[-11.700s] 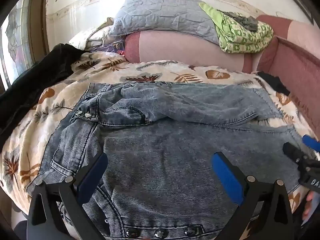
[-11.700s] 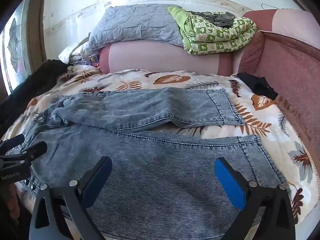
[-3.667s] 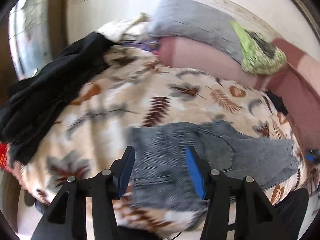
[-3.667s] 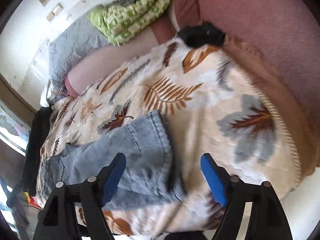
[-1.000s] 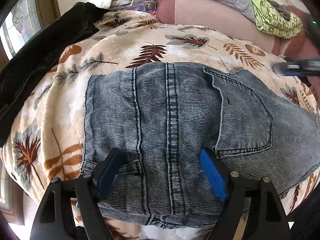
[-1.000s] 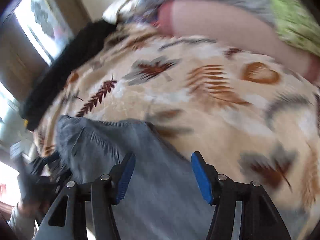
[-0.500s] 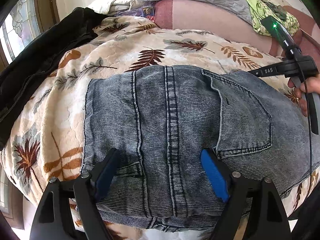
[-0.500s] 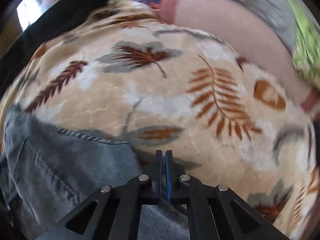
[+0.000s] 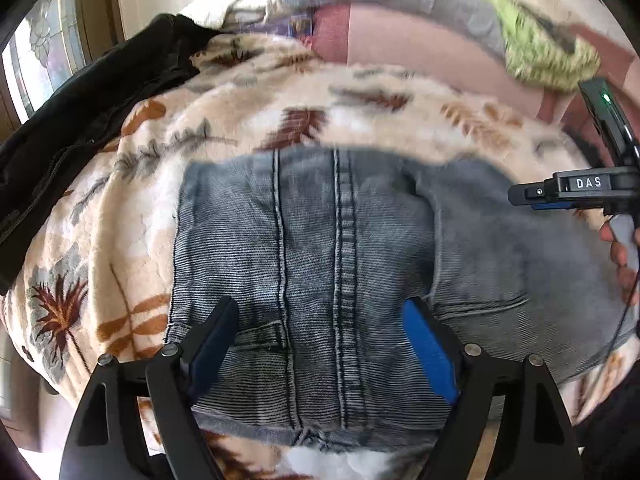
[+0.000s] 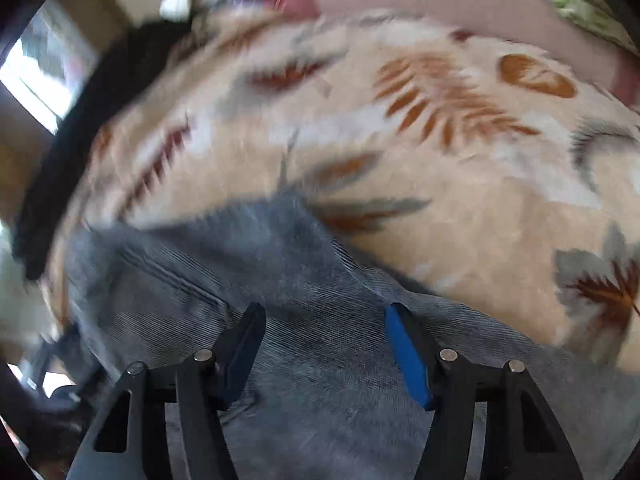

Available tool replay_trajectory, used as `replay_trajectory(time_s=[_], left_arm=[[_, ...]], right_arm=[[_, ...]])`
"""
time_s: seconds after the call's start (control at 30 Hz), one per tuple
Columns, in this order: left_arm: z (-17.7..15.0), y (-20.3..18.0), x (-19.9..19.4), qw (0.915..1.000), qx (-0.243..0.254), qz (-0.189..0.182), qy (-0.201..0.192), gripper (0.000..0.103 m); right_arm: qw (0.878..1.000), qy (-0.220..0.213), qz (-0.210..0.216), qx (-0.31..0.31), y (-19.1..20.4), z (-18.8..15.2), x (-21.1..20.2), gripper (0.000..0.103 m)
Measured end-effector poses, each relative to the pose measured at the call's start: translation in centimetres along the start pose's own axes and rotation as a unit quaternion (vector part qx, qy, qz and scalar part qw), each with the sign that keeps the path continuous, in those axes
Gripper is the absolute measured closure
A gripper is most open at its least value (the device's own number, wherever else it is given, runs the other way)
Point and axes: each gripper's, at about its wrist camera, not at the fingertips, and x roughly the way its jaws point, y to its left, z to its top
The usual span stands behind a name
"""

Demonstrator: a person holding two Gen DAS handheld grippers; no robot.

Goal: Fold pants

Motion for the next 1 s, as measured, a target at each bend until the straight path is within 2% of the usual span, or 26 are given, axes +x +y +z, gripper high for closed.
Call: replay_trajectory(time_s=[0.1, 0.13, 0.2, 0.23, 0.27, 0.3, 0.33, 0.37, 0.43, 0.5, 0.57, 0.7, 0.8, 0.87, 0.93, 1.0], left_arm=[[1.4, 0.8, -1.9, 0.9991, -0.026, 0.003, -0.035, 0.019], [1.8, 1.0, -1.8, 0.9989, -0.031, 0.002, -0.036, 0.019], [2.4, 1.6, -0.3, 0.9990, -0.042, 0.012, -0.014, 0.019], [2.3, 1.7, 0.8, 0.9989, -0.040, 0.023, 0.011, 0.019], [1.9, 1.7, 2.6, 0.9971, -0.033, 0.042, 0.054, 0.018], [1.2, 1.9, 3.6, 0.9963, -0.031, 0.044, 0.066, 0.018], [0.8, 1.8, 3.3, 0.9976, -0.025, 0.047, 0.045, 0.017], [0.6, 1.4, 3.1, 0.9974, -0.014, 0.056, 0.043, 0.017], [0.6, 1.3, 3.2, 0.9974, -0.016, 0.057, 0.042, 0.017], [0.6, 1.6, 3.3, 0.9977, -0.020, 0.051, 0.039, 0.017], [0.4, 1.6, 3.2, 0.9980, -0.015, 0.052, 0.031, 0.016], [0.0, 1.2, 3.0, 0.9978, -0.008, 0.061, 0.024, 0.015], [0.0, 1.4, 3.0, 0.9982, -0.011, 0.055, 0.020, 0.015], [0.0, 1.4, 3.0, 0.9982, -0.012, 0.056, 0.018, 0.015], [0.0, 1.3, 2.9, 0.9981, -0.013, 0.058, 0.018, 0.015], [0.0, 1.3, 2.9, 0.9979, -0.014, 0.060, 0.019, 0.015]], right_arm=[[0.999, -0.026, -0.011, -0.028, 0.1, 1.0, -2.5, 0.038], [0.999, -0.032, -0.010, -0.029, -0.1, 1.6, -2.8, 0.038], [0.999, -0.032, -0.014, -0.025, -0.3, 3.1, -2.5, 0.036], [0.999, -0.020, -0.006, -0.029, -0.2, 4.0, -1.5, 0.036], [0.999, -0.006, 0.001, -0.035, -0.4, 4.6, -0.9, 0.036], [0.999, 0.014, 0.004, -0.043, 0.0, 5.1, 0.7, 0.036], [0.998, 0.033, -0.001, -0.056, 0.5, 5.5, 2.5, 0.036], [0.996, 0.048, -0.004, -0.069, 1.1, 5.7, 4.1, 0.037], [0.992, 0.080, -0.006, -0.095, 2.1, 5.5, 6.8, 0.074], [0.987, 0.070, -0.033, -0.139, 3.9, 5.1, 7.1, 0.083], [0.983, 0.048, -0.072, -0.160, 4.5, 5.2, 7.2, 0.084], [0.984, -0.007, -0.125, -0.129, 4.7, 5.9, 6.6, 0.083], [0.992, -0.018, -0.089, -0.090, 4.0, 4.9, 4.6, 0.081], [0.992, -0.043, -0.093, -0.079, 3.4, 3.1, 1.8, 0.080], [0.996, -0.047, -0.054, -0.052, 2.3, 0.5, -1.7, 0.079], [0.999, -0.034, -0.018, -0.015, 0.6, -2.8, -4.5, 0.069]])
